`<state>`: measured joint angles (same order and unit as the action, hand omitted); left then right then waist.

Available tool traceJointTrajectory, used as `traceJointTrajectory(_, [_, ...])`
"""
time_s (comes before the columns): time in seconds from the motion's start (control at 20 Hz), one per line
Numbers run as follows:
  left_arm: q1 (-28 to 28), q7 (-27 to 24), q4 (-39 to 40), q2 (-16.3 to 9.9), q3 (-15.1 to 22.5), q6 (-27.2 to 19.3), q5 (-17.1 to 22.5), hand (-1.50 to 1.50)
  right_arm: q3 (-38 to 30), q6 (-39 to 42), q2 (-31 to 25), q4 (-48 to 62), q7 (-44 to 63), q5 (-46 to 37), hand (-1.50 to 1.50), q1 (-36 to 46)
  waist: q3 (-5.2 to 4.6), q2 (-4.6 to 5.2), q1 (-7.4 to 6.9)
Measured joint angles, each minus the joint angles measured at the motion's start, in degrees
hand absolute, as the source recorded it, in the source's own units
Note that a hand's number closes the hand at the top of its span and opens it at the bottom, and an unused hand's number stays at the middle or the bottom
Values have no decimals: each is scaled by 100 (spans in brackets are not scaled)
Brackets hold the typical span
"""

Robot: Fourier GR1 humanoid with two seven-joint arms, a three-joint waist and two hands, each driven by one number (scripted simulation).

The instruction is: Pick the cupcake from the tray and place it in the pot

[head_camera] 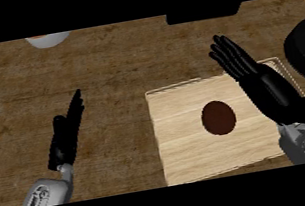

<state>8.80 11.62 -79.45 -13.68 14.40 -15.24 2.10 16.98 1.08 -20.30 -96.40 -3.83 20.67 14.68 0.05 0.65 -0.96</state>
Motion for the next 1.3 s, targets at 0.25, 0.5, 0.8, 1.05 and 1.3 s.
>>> traceJointTrajectory(0.25, [-137, -485, -283, 57, -331, -218, 116, 0, -578, -736, -353, -647, -785, -919, 150, -345, -11, -174, 293])
traceJointTrajectory(0.5, [-293, -873, -625, 135, -658, -455, 269, 0, -1725, -2212, -685, -521, -904, -1959, -150, -1114, -34, -295, 796])
traceJointTrajectory(0.8, [-657, -1406, -1014, 232, -673, -312, 438, 0, -1404, -3801, 262, -1576, -1894, -3188, -150, -2564, -19, -217, 567])
traceJointTrajectory(1.05, [-908, -1801, -1124, 326, -587, -168, 475, 0, -391, -4588, 898, -2308, -2203, -4572, -150, -3952, -27, -142, 367])
traceJointTrajectory(1.3, [-921, -1967, -1103, 356, -549, -49, 497, 0, 140, -4572, 1091, -2291, -1480, -5978, -150, -5071, -41, -63, 239])
